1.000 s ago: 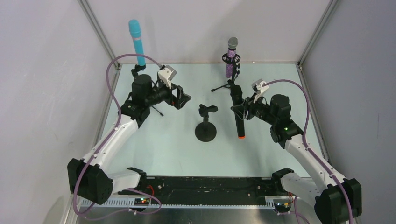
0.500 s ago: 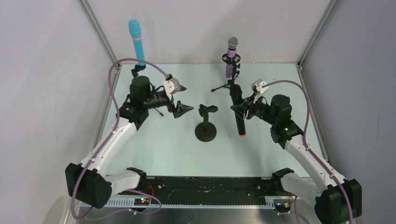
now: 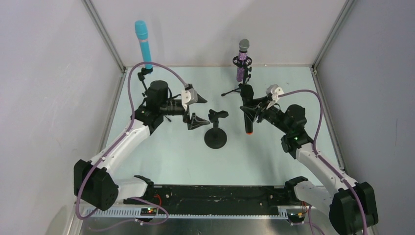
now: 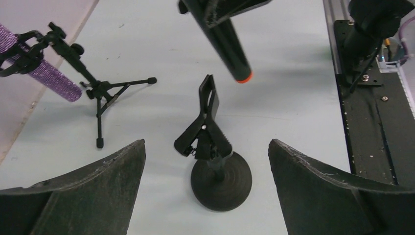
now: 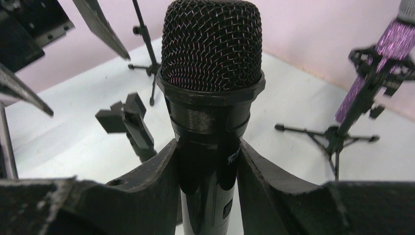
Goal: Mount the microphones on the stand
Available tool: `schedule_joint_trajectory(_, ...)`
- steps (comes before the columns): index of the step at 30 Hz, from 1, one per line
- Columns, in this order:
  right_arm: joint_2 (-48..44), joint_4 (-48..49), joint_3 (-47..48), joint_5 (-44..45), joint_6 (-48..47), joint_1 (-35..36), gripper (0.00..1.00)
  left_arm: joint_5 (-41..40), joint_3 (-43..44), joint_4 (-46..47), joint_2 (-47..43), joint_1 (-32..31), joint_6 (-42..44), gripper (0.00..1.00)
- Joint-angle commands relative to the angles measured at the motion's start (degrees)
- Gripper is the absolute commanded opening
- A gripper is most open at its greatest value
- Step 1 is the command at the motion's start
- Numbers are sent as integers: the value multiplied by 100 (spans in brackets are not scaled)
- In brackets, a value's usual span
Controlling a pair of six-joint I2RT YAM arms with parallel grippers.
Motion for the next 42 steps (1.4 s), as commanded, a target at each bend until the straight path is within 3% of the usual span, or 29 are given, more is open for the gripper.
schedule_joint_trajectory(1,172,1750,61,-218,87,-15,0,56,162,67,86,-237,124,98)
schedule_joint_trajectory(21,1394,5313,61,-1023,827,200,0,-843,128,151,393,-621,225,98)
schedule_joint_trajectory(28,1506,5396,61,-984,838,232,0,-887,154,146,602,-624,399,100)
schedule_joint_trajectory(35,1517,5247,66,-957,759,266,0,-915,204,147,673,-622,489,88)
schedule_joint_trajectory(42,1508,5162,61,-968,722,307,0,-986,202,151,640,-622,551,82)
